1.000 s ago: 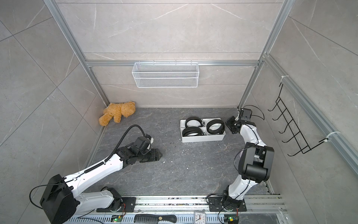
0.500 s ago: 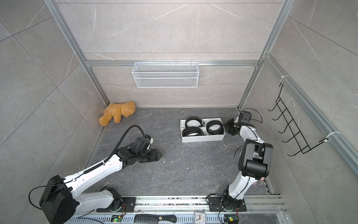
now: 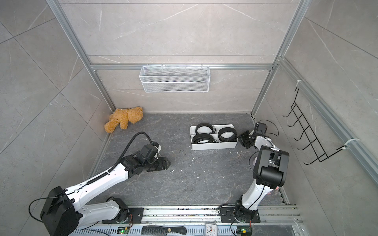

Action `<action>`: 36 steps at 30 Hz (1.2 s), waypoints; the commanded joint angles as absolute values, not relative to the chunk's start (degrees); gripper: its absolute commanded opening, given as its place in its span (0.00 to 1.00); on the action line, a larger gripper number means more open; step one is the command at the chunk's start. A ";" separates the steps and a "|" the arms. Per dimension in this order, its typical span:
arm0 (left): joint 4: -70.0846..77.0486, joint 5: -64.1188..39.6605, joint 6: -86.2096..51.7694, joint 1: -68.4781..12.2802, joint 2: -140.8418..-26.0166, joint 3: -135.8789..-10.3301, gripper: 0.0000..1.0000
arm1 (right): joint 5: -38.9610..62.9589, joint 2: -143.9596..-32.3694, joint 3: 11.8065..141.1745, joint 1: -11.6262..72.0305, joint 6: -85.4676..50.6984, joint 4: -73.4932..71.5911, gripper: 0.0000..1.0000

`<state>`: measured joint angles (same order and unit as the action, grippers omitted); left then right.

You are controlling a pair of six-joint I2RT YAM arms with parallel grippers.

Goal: Place the belts into the storage roll
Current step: Place the belt in the container.

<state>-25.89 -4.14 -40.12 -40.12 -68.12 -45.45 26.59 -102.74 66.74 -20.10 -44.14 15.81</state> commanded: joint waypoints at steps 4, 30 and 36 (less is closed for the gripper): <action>-26.98 -3.37 -40.71 -39.81 -66.39 -45.08 0.75 | 22.68 -102.63 71.78 -20.92 -37.75 25.62 0.32; -27.66 -3.36 -40.41 -39.83 -66.55 -46.04 0.75 | 21.06 -107.19 70.26 -17.08 -31.68 31.07 0.48; -28.52 -2.99 -40.35 -39.83 -65.62 -46.08 0.75 | 18.35 -99.40 70.15 -17.40 -32.03 30.42 0.58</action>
